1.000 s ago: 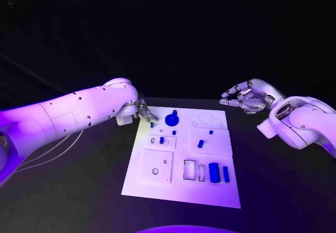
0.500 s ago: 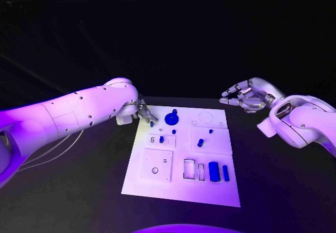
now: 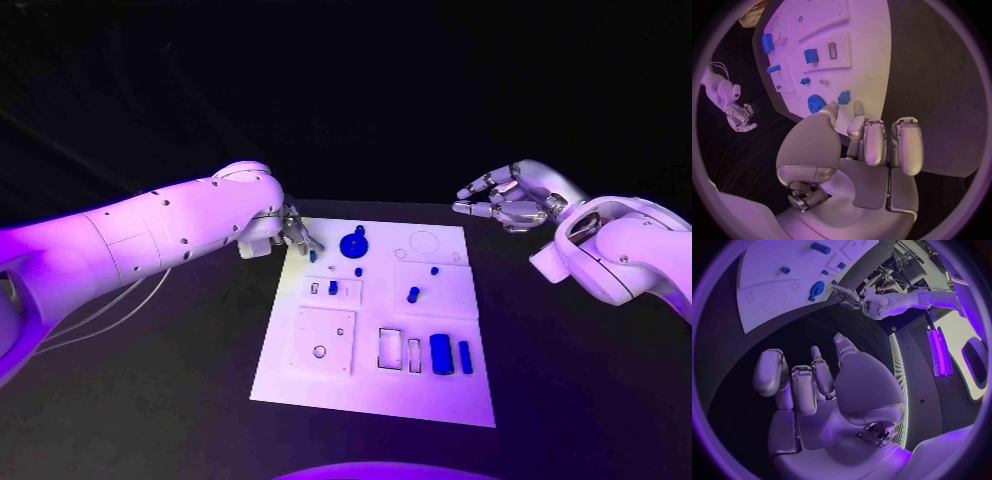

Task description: Assemble the parts on the task board

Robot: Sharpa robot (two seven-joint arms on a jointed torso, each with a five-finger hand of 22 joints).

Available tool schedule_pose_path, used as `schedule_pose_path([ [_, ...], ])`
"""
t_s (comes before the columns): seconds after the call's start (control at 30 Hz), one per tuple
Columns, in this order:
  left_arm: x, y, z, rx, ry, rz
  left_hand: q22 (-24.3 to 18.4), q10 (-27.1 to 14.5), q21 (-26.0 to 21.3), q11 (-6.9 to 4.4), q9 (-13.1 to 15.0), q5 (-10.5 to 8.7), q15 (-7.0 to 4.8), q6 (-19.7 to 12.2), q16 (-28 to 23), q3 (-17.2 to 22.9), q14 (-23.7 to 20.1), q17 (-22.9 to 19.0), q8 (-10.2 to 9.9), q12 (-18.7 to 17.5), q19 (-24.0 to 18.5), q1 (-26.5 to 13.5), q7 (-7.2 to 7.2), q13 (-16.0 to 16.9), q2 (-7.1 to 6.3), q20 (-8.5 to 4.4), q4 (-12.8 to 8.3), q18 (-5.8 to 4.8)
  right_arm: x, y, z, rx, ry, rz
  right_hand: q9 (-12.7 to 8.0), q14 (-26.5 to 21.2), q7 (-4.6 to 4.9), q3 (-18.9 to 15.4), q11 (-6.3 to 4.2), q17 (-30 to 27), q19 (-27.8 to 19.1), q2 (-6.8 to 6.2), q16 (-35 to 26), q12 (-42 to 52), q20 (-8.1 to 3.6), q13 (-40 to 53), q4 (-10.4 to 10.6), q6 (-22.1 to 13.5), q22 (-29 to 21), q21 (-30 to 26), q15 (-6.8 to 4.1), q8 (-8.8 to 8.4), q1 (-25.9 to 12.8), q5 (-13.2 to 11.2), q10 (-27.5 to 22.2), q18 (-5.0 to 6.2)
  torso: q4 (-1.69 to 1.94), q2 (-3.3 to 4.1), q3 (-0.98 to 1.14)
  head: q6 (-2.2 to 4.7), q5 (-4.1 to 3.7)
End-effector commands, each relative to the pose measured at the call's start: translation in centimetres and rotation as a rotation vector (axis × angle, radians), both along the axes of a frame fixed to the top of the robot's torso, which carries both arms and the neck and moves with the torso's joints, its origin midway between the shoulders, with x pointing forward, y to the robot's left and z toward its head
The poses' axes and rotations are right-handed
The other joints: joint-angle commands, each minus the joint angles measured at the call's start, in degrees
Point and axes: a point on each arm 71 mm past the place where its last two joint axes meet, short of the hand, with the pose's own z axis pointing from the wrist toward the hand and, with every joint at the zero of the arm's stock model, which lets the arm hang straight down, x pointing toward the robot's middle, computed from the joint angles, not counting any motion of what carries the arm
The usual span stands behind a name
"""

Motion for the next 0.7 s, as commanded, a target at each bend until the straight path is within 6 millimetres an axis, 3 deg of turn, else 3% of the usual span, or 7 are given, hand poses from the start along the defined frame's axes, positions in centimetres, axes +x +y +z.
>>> schedule_pose_path([
  [0.03,-0.07,-0.14,-0.02,-0.003,0.002,-0.011,2.83,0.37,-0.16,-0.12,0.12,0.09,-0.06,0.47,-0.19,-0.35,2.5,0.3,0.38,0.3,0.87,0.36,-0.09,0.17,0.29,0.03,-0.01,-0.01,0.02,0.02,0.04,0.001,-0.007,0.0,0.09,3.95,-0.12,-0.08,0.03,6.64,-0.29,0.02,-0.21,-0.24,0.01,0.71,0.24,-0.35,-0.05,-0.22,-0.45,0.35,-0.36,0.24,-0.24,0.43,-0.02,0.02,0.02,-0.08,0.04],
  [0.7,-0.18,-0.33,-0.05,-0.006,0.012,-0.03,3.02,0.65,-0.08,-0.39,0.41,0.03,-0.29,1.03,-0.19,-1.01,2.5,0.3,1.22,0.63,0.94,0.63,-0.4,0.54,0.0,-0.17,0.08,-0.05,0.13,0.17,0.0,0.0,-0.005,0.003,0.09,3.95,-0.12,-0.08,0.03,6.64,-0.29,0.02,-0.21,-0.24,0.01,0.71,0.24,-0.35,-0.05,-0.22,-0.45,0.35,-0.36,0.24,-0.24,0.43,-0.05,-0.01,0.05,-0.15,0.05],
])
